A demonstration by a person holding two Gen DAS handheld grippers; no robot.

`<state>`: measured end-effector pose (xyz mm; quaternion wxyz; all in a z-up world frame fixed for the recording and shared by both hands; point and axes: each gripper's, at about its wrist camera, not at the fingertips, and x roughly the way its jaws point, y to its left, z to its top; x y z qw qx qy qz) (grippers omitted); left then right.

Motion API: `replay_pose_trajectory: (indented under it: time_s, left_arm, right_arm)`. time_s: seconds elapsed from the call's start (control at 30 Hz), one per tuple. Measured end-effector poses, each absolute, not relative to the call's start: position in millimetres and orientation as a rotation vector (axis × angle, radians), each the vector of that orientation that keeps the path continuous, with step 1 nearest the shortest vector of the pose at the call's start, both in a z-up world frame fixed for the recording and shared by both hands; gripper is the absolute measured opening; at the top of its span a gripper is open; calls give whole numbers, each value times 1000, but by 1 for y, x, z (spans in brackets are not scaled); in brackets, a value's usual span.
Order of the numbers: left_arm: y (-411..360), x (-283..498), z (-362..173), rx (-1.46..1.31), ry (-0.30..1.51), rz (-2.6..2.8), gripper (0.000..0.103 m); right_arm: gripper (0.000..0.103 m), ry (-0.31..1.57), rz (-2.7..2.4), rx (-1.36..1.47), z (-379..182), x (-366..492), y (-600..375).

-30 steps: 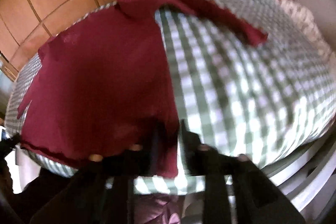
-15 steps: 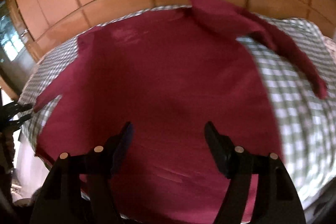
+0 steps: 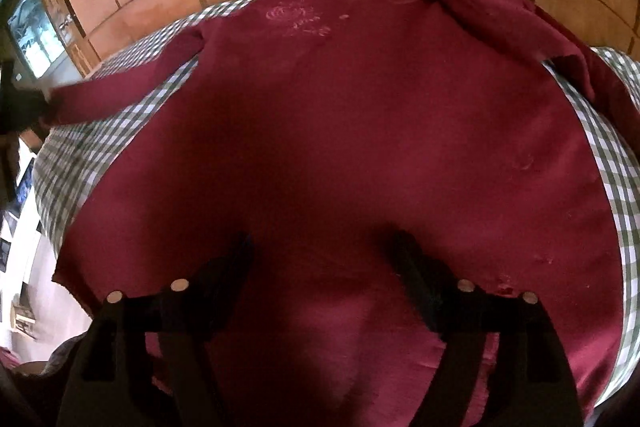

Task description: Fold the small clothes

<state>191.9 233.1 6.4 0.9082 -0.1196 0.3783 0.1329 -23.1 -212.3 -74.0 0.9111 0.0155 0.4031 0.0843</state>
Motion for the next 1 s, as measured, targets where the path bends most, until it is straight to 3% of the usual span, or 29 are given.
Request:
replay_pose_trajectory:
  time_s: [0.17, 0.27, 0.33, 0.37, 0.4, 0.6, 0.7, 0.83, 0.97, 1.0]
  left_arm:
    - [244, 227, 26, -108, 724, 388, 7]
    - [248, 242, 15, -197, 785, 342, 11]
    - [246, 236, 9, -285, 802, 305, 32]
    - [238, 225, 6, -343, 794, 235, 57]
    - [229, 214, 4, -381, 779, 168, 69]
    - [142, 148, -18, -390, 908, -292, 68]
    - [103, 111, -32, -379, 985, -476, 58]
    - [64, 71, -53, -361, 1081, -608, 58]
    - [50, 55, -71, -355, 1139, -620, 38]
    - [47, 53, -73, -342, 1140, -616, 27]
  right_arm:
    - [83, 830, 160, 5, -75, -22, -211]
    - [83, 826, 158, 4, -76, -24, -211]
    - [84, 824, 157, 4, -76, -24, -211]
    - [85, 823, 157, 6, -75, -25, -211]
    - [85, 822, 159, 6, -75, -24, -211]
    - [81, 831, 188, 54, -63, -25, -228]
    - [81, 798, 103, 90, -51, -35, -261]
    - [81, 785, -60, 143, -44, -58, -322]
    - [76, 829, -154, 195, -56, -81, -365]
    - [74, 834, -148, 201, -59, -85, -366]
